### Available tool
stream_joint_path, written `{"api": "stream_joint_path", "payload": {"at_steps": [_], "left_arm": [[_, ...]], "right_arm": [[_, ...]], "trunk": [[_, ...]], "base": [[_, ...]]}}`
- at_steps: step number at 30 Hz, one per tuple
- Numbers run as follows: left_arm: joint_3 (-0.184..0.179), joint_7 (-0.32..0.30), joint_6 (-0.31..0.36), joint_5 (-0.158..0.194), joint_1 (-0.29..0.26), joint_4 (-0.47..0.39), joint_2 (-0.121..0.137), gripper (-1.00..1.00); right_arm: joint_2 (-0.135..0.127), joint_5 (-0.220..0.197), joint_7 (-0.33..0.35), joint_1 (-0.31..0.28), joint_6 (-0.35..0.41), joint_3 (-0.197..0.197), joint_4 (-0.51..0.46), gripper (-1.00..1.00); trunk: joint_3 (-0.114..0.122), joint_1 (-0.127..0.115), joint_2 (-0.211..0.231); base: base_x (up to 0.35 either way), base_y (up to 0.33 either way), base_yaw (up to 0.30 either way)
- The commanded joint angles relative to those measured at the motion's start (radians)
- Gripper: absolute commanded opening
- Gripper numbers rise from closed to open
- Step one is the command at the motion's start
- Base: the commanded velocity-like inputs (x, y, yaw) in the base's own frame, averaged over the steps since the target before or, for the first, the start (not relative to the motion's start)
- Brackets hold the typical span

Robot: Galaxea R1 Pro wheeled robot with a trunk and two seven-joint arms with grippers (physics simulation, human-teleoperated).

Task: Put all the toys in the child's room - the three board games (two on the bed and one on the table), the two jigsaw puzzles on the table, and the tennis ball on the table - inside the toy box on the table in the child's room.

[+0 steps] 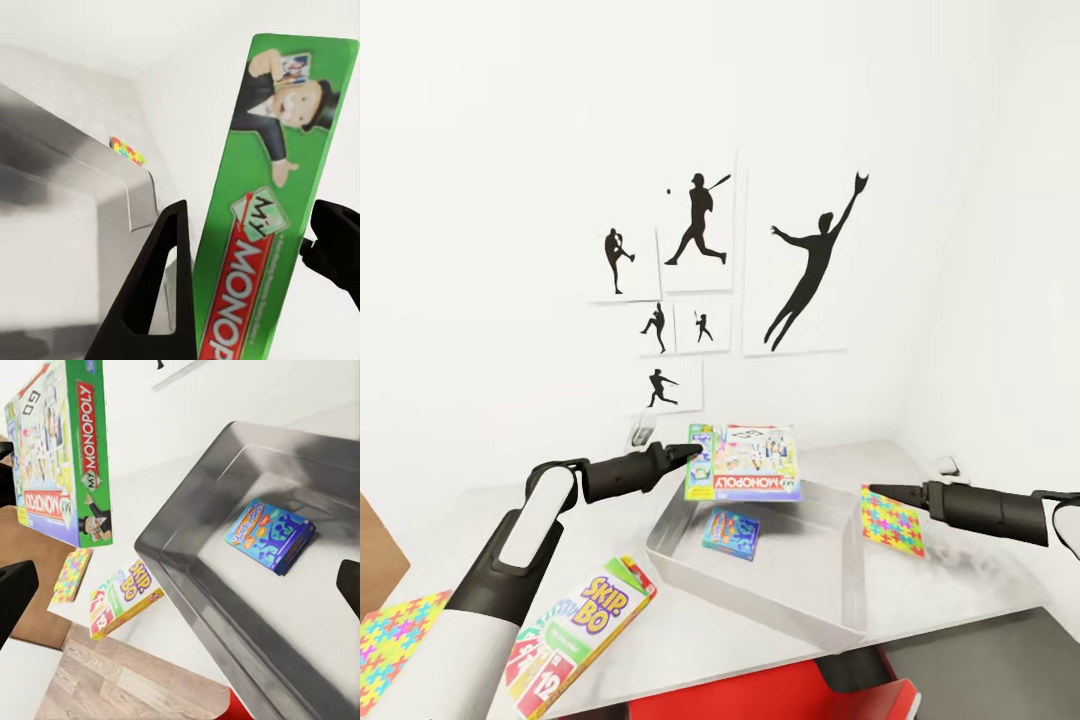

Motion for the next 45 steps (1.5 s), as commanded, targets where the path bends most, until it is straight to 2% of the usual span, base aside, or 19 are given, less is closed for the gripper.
{"api": "stream_joint_path", "payload": {"at_steps": [1, 24, 35, 45], "left_arm": [[-0.001, -0.008, 0.001, -0.009, -0.001, 0.004, 0.001, -1.00], [0.000, -0.007, -0.006, -0.008, 0.006, 0.018, 0.002, -1.00], [-0.002, -0.005, -0.010, -0.008, 0.006, 0.018, 0.002, -1.00], [0.002, -0.001, -0.007, -0.009, 0.005, 0.021, 0.004, -1.00]], "right_arm": [[0.000, 0.006, 0.006, -0.001, 0.002, -0.002, 0.001, 1.00], [0.006, 0.003, 0.005, 0.001, 0.002, -0.012, 0.000, 1.00], [0.007, 0.003, 0.005, 0.001, 0.002, -0.011, 0.000, 1.00], [0.007, 0.003, 0.005, 0.001, 0.002, -0.012, 0.000, 1.00]], "trunk": [[-0.002, 0.001, -0.002], [-0.001, 0.001, -0.002], [0.002, 0.001, -0.002], [0.002, 0.001, -0.002]], "base": [[0.000, 0.000, -0.048], [0.000, 0.013, -0.017], [0.000, 0.081, -0.195], [0.000, 0.006, -0.040]]}}
